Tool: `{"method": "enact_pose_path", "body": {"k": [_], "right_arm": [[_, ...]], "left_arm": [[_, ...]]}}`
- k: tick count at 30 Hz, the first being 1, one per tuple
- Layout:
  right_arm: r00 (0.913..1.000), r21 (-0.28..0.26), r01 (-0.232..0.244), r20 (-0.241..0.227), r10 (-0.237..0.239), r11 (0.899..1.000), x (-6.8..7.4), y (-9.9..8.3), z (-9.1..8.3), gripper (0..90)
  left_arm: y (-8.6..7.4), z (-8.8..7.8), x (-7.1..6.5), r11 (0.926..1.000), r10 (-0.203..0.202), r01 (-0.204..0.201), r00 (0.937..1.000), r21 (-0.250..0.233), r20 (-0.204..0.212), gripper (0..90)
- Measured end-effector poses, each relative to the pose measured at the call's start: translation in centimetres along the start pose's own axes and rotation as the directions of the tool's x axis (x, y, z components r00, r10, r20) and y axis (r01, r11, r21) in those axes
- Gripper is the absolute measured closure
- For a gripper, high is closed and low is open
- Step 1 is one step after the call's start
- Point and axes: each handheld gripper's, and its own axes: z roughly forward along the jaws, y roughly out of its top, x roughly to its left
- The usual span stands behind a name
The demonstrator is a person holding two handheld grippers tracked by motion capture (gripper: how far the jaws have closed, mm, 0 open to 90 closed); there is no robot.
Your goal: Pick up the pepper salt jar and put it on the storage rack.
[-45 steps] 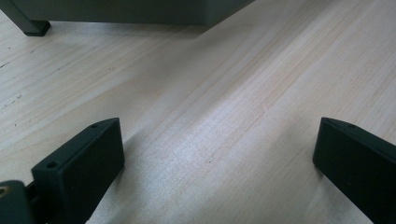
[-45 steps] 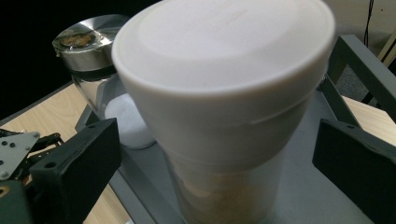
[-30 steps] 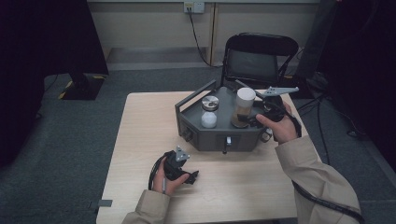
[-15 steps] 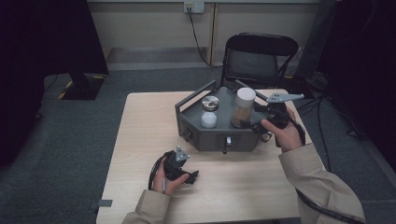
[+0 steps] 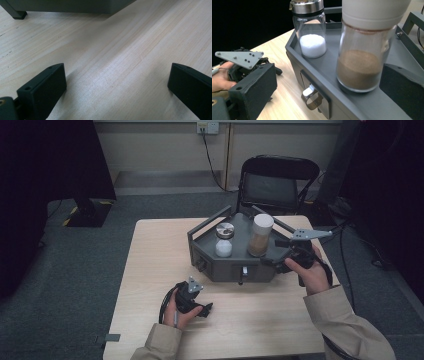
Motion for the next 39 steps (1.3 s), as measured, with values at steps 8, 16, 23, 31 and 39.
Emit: {"method": "enact_pose_path", "body": {"k": [8, 16, 23, 31, 39], "right_arm": [[0.9999, -0.014, -0.006, -0.016, 0.006, 1.000, 0.3, -1.6, -0.4, 0.4], [0.9995, -0.035, -0.010, -0.030, 0.009, 0.999, 0.7, -3.3, -1.1, 0.4], [0.9993, -0.032, -0.017, -0.033, 0.016, 0.999, 1.0, -4.9, -1.4, 0.4], [0.9993, -0.031, -0.018, -0.033, 0.017, 0.999, 1.6, -7.0, -1.5, 0.4], [0.9989, -0.033, -0.008, -0.047, 0.006, 0.999, 2.0, -8.4, -1.6, 0.4]], "left_arm": [[0.0, 0.0, 0.0, 1.0000, 0.000, 0.000, 1.0000, 0.000, 0.000, 1.4], [0.0, 0.0, 0.0, 1.0000, 0.000, 0.000, 1.0000, 0.000, 0.000, 1.4], [0.0, 0.0, 0.0, 1.0000, 0.000, 0.000, 1.0000, -0.001, 0.000, 1.4], [0.0, 0.0, 0.0, 1.0000, -0.001, 0.001, 1.0000, -0.001, -0.001, 1.4], [0.0, 0.0, 0.0, 1.0000, -0.001, 0.001, 1.0000, 0.000, -0.002, 1.4]]}}
